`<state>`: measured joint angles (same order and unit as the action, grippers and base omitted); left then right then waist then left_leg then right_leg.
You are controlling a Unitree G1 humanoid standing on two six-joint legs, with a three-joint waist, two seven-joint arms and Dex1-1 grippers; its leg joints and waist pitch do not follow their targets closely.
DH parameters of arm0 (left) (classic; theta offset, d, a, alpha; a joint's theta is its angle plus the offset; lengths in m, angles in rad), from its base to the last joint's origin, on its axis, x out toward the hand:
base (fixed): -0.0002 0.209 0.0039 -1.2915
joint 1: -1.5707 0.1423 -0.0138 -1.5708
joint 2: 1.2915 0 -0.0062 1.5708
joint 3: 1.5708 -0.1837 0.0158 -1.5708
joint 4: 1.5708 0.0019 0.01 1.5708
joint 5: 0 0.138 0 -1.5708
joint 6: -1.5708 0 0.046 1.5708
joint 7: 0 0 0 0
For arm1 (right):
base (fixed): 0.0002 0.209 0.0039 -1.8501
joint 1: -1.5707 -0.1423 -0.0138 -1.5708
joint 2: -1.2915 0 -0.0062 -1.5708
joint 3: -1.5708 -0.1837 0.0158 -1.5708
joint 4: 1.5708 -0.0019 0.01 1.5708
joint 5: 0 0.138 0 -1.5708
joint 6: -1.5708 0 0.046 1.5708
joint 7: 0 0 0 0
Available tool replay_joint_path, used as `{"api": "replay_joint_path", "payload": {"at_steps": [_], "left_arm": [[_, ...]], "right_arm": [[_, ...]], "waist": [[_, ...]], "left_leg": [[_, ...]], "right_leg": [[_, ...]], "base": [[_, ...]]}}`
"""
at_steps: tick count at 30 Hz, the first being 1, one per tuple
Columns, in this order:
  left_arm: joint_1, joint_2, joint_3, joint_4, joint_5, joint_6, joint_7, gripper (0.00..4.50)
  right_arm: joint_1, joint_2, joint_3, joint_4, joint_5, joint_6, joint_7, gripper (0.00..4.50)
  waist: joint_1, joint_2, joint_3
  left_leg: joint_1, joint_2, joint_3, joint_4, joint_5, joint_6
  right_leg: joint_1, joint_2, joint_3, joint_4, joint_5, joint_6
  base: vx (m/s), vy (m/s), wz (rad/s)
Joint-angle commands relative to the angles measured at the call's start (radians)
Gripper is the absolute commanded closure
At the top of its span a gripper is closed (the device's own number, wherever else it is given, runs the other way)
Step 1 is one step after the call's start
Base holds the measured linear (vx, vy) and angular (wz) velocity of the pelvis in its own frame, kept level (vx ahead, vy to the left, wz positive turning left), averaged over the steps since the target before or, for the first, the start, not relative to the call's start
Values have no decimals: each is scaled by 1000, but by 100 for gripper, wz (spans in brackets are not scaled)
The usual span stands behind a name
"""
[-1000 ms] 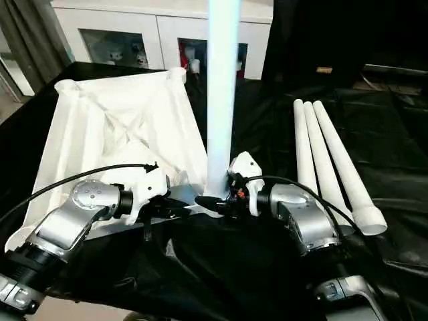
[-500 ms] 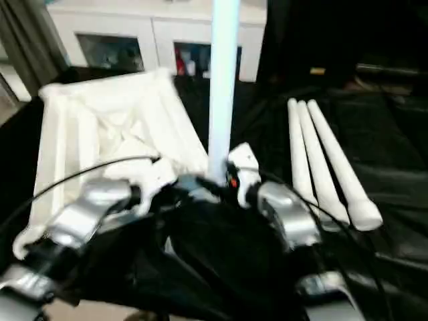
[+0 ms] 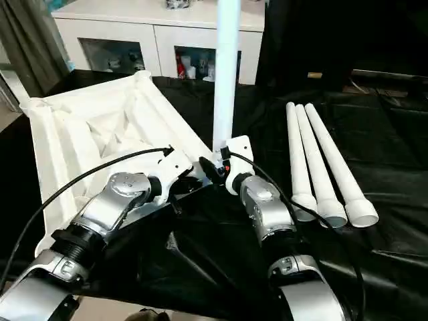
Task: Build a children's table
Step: Rotate leg to tighten
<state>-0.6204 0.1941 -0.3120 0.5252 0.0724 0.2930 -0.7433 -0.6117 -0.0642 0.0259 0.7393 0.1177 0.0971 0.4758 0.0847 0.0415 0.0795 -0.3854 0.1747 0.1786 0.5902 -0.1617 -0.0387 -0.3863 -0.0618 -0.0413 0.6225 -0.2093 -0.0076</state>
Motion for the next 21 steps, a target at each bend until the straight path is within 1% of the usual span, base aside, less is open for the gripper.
{"api": "replay_joint_path", "payload": {"at_steps": [1, 2, 3, 4, 5, 6, 7, 9, 10, 11, 12, 13, 14, 15, 16, 17, 19, 20, 21], "left_arm": [[17, 5, -19, -58, -31, -73, -60, 450], [30, 20, -22, -77, -38, -78, -90, 450], [37, 28, -23, -87, -41, -80, -108, 450], [51, 47, -29, -107, -47, -93, -143, 450], [52, 48, -29, -108, -47, -93, -145, 450], [70, 76, -37, -133, -55, -101, -191, 450], [76, 88, -41, -143, -58, -100, -209, 450], [92, 121, -46, -163, -69, -112, -260, 450], [102, 137, -45, -175, -77, -117, -287, 450], [105, 143, -44, -180, -80, -117, -298, 450], [118, 161, -42, -202, -96, -106, -339, 450], [123, 168, -41, -210, -101, -106, -353, 450], [128, 176, -41, -219, -108, -106, -370, 450], [133, 182, -40, -226, -113, -107, -382, 450], [135, 186, -39, -229, -114, -107, -387, 450], [137, 189, -38, -231, -114, -107, -389, 450], [139, 197, -37, -234, -117, -109, -398, 450], [139, 201, -37, -233, -118, -111, -401, 450], [139, 204, -36, -233, -118, -113, -404, 450]], "right_arm": [[34, 1, 71, -40, 29, 24, 144, 64], [45, -22, 80, -67, 37, 29, 193, 64], [51, -35, 84, -79, 40, 30, 224, 64], [63, -63, 93, -110, 48, 38, 277, 64], [64, -65, 94, -112, 49, 39, 280, 64], [79, -105, 105, -154, 61, 54, 352, 64], [86, -121, 108, -171, 65, 62, 382, 64], [102, -176, 116, -215, 74, 75, 466, 64], [107, -201, 115, -229, 78, 79, 500, 64], [109, -210, 113, -233, 79, 81, 511, 64], [112, -238, 110, -243, 86, 83, 549, 64], [113, -247, 109, -247, 89, 84, 561, 64], [114, -258, 109, -252, 93, 88, 576, 64], [116, -266, 110, -259, 96, 93, 589, 89], [117, -272, 113, -264, 96, 93, 597, 98], [119, -277, 115, -270, 96, 93, 604, 98], [122, -288, 120, -282, 98, 100, 620, 103], [124, -292, 121, -287, 100, 104, 624, 131], [126, -295, 123, -292, 103, 110, 631, 140]], "waist": [[-1, -14, -65], [2, -14, -67], [2, -16, -69], [4, -14, -71], [6, -14, -73], [4, -13, -75], [4, -15, -76], [11, -11, -82], [14, -12, -85], [14, -11, -87], [14, -7, -90], [14, -9, -88], [15, -6, -86], [15, -7, -83], [14, -8, -80], [15, -8, -79], [14, -9, -75], [15, -9, -75], [14, -9, -76]], "left_leg": [[17, 54, -27, -82, -305, 7], [16, 55, -26, -80, -290, 14], [13, 56, -24, -78, -260, 28], [14, 55, -23, -74, -237, 40], [15, 56, -21, -72, -224, 44], [11, 55, -21, -71, -190, 54], [9, 54, -21, -69, -173, 59], [7, 56, -18, -60, -116, 90], [7, 55, -18, -56, -92, 102], [5, 55, -16, -54, -80, 110], [3, 55, -17, -50, -60, 124], [2, 56, -16, -49, -65, 131], [3, 57, -16, -50, -76, 131], [5, 58, -16, -52, -102, 124], [5, 58, -15, -54, -123, 117], [6, 58, -15, -55, -134, 111], [8, 58, -16, -59, -174, 86], [9, 59, -16, -60, -176, 80], [10, 59, -17, -61, -177, 72]], "right_leg": [[26, -92, 48, -99, -321, -182], [29, -92, 48, -97, -300, -182], [31, -92, 48, -92, -256, -189], [31, -89, 47, -90, -224, -199], [31, -89, 48, -87, -203, -205], [33, -88, 46, -81, -156, -221], [37, -86, 44, -78, -132, -226], [37, -82, 41, -65, -23, -245], [38, -80, 39, -59, 26, -256], [38, -79, 39, -54, 53, -263], [34, -78, 37, -49, 91, -274], [34, -78, 35, -49, 97, -282], [32, -79, 35, -50, 84, -285], [32, -79, 34, -54, 46, -288], [32, -79, 35, -59, 8, -285], [31, -80, 36, -61, -12, -281], [30, -83, 39, -70, -97, -267], [30, -84, 40, -71, -110, -264], [30, -82, 40, -71, -120, -259]], "base": [[0, 0, 0], [0, 0, 0], [0, 0, 0], [0, 0, 0], [0, 0, 0], [0, 0, 0], [0, 0, 0], [0, 0, 0], [0, 0, 0], [0, 0, 0], [0, 0, 0], [0, 0, 0], [0, 0, 0], [0, 0, 0], [0, 0, 0], [0, 0, 0], [0, 0, 0], [0, 0, 0], [0, 0, 0]]}}
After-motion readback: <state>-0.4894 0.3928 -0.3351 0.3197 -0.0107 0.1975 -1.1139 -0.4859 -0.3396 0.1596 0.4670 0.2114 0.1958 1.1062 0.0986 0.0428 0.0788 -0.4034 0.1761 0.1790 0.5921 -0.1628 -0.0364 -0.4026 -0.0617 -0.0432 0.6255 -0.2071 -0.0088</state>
